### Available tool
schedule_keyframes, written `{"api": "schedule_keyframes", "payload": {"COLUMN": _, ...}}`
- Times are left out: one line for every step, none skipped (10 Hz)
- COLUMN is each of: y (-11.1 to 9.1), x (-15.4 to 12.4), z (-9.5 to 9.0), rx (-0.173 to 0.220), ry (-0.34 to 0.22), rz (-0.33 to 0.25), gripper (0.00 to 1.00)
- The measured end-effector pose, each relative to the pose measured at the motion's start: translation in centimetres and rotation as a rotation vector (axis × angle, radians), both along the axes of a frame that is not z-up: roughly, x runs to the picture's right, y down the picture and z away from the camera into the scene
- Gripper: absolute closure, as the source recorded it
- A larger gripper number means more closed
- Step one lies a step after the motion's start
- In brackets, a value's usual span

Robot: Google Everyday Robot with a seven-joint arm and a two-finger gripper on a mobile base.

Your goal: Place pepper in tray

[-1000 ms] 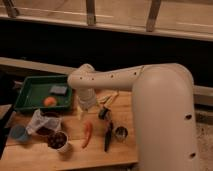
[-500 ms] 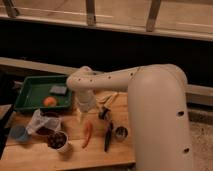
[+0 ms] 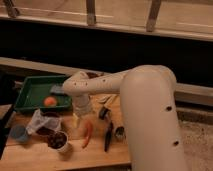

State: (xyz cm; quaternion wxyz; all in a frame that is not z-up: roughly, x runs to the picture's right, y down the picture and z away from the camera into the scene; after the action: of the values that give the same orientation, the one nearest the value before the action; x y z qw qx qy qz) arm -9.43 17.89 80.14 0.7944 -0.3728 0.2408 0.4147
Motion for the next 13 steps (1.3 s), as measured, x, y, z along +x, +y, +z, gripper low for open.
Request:
{"api": "schedule_keyframes", "payload": {"y": 0.4, "x": -0.1, "z": 0.1, "rx": -0.01, "ry": 0.009, "rz": 0.009, "gripper": 0.2}}
{"api": "schedule_keyframes", "payload": {"y": 0.7, "x": -0.2, "z": 0.1, "rx": -0.02, "ry": 0.012, "rz": 0.014, "gripper": 0.2}}
{"api": "schedule_keyframes", "payload": {"y": 1.0, "x": -0.3, "z": 0.2, "rx": -0.03, "ry": 0.014, "rz": 0.018, "gripper": 0.2}}
{"api": "schedule_keyframes", "payload": {"y": 1.4, "x": -0.4, "z": 0.4, "rx": -0.042, "ry": 0.013, "rz": 0.023, "gripper": 0.2}}
{"api": "schedule_keyframes", "payload": {"y": 1.8, "x": -0.4, "z": 0.8, "rx": -0.061, "ry": 0.011, "rz": 0.029, "gripper": 0.2}}
{"api": "schedule_keyframes", "payload": {"y": 2.6, "x": -0.4, "z": 1.4, "rx": -0.092, "ry": 0.007, "rz": 0.035, "gripper": 0.2}}
{"api": "schedule_keyframes", "payload": {"y": 3.1, "x": -0.3, "z": 1.9, "rx": -0.115, "ry": 0.006, "rz": 0.039, "gripper": 0.2}}
{"api": "schedule_keyframes", "payload": {"y": 3.6, "x": -0.2, "z": 2.3, "rx": -0.137, "ry": 0.008, "rz": 0.042, "gripper": 0.2}}
{"api": "schedule_keyframes", "payload": {"y": 3.9, "x": -0.2, "z": 2.7, "rx": -0.151, "ry": 0.008, "rz": 0.044, "gripper": 0.2}}
{"api": "schedule_keyframes", "payload": {"y": 4.2, "x": -0.3, "z": 2.9, "rx": -0.161, "ry": 0.009, "rz": 0.039, "gripper": 0.23}}
{"api": "schedule_keyframes", "payload": {"y": 4.4, "x": -0.5, "z": 2.9, "rx": -0.164, "ry": 0.008, "rz": 0.032, "gripper": 0.31}}
{"api": "schedule_keyframes", "payload": {"y": 4.5, "x": -0.5, "z": 2.9, "rx": -0.163, "ry": 0.01, "rz": 0.018, "gripper": 0.42}}
{"api": "schedule_keyframes", "payload": {"y": 4.6, "x": -0.5, "z": 2.8, "rx": -0.157, "ry": 0.015, "rz": 0.008, "gripper": 0.53}}
